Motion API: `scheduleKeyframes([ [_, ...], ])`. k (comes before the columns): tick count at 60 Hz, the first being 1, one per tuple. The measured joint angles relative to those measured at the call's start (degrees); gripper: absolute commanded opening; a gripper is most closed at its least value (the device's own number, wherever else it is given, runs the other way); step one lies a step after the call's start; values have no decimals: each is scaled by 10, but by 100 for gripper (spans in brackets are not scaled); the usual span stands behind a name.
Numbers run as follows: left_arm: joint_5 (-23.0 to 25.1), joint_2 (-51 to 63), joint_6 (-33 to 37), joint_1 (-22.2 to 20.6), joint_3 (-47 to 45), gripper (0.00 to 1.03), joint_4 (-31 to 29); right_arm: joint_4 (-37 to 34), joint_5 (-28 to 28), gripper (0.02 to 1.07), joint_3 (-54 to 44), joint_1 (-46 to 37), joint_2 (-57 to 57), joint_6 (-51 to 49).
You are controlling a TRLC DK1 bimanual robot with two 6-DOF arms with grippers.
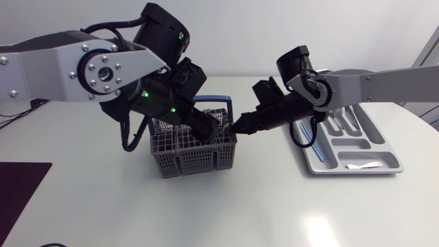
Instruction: Unload the cutlery basket into the drawer organizer.
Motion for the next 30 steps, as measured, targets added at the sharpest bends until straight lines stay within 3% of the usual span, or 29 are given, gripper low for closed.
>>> scheduleKeyframes([
  [8,0,0,0,0,-1,91,0,0,0,12,0,0,3,0],
  [30,0,-7,0,0,-4,91,3,1,-6,8,1,0,4,1],
])
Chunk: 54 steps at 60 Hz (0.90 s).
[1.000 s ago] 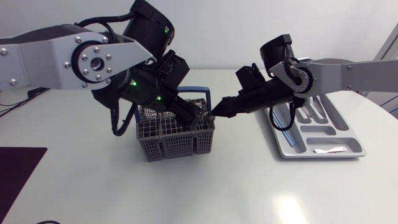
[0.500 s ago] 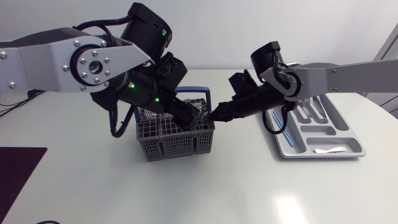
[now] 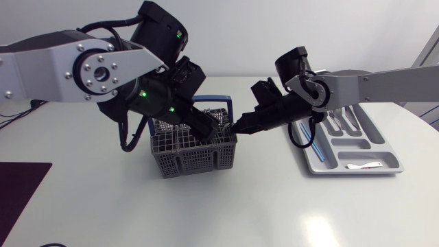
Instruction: Unload the cutlery basket into the drawer organizer.
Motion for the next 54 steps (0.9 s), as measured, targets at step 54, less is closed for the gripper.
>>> scheduleKeyframes([
  [54,0,-1,0,0,-2,91,0,-1,-87,8,-12,-31,-179,45],
])
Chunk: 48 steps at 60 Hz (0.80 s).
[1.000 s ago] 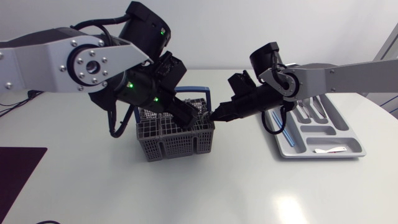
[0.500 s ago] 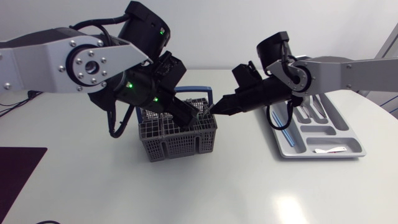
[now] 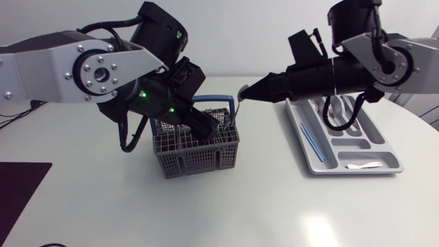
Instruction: Unload the cutlery basket into the drawer organizer.
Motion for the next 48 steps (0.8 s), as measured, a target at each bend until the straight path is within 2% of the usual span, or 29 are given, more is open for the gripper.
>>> scheduleKeyframes([
  [7,0,-1,0,0,-1,91,0,-20,-5,8,-2,-11,-30,2],
  [13,0,-2,0,0,-3,91,0,-67,0,8,-2,-39,-59,-18],
  [30,0,-3,2,0,-3,91,0,-209,68,8,-30,-165,-106,-185],
  [39,0,-3,2,-2,-3,91,0,-223,119,8,-70,-248,-105,-282],
  [48,0,-3,2,-3,-3,91,0,-210,196,8,-106,-310,-97,-368],
])
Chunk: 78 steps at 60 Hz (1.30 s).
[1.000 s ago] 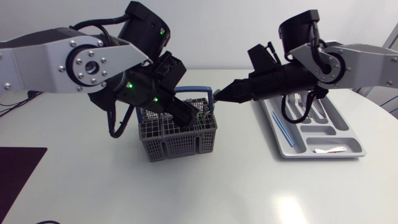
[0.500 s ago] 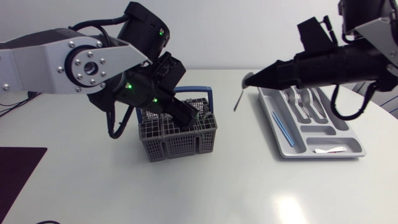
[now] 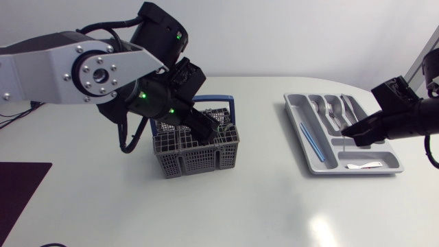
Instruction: Unload the cutlery basket into the drawer organizer.
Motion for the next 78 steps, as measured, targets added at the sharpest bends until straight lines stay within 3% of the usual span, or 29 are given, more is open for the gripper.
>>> scheduleKeyframes([
  [24,0,0,0,-7,0,91,0,209,167,8,-90,-61,71,-90],
  [45,0,0,0,-11,0,91,0,303,227,8,-93,-72,184,-98],
  [47,0,0,0,-11,0,91,0,306,229,12,-93,-72,186,-97],
  [56,0,0,0,-11,0,91,0,307,231,50,-93,-72,189,-90],
  [61,0,0,0,-11,0,91,0,307,231,64,-93,-71,189,-87],
  [67,0,0,0,-11,0,91,0,304,230,72,-93,-67,179,-82],
  [78,0,0,0,-11,0,91,0,230,177,72,-84,-52,101,-46],
])
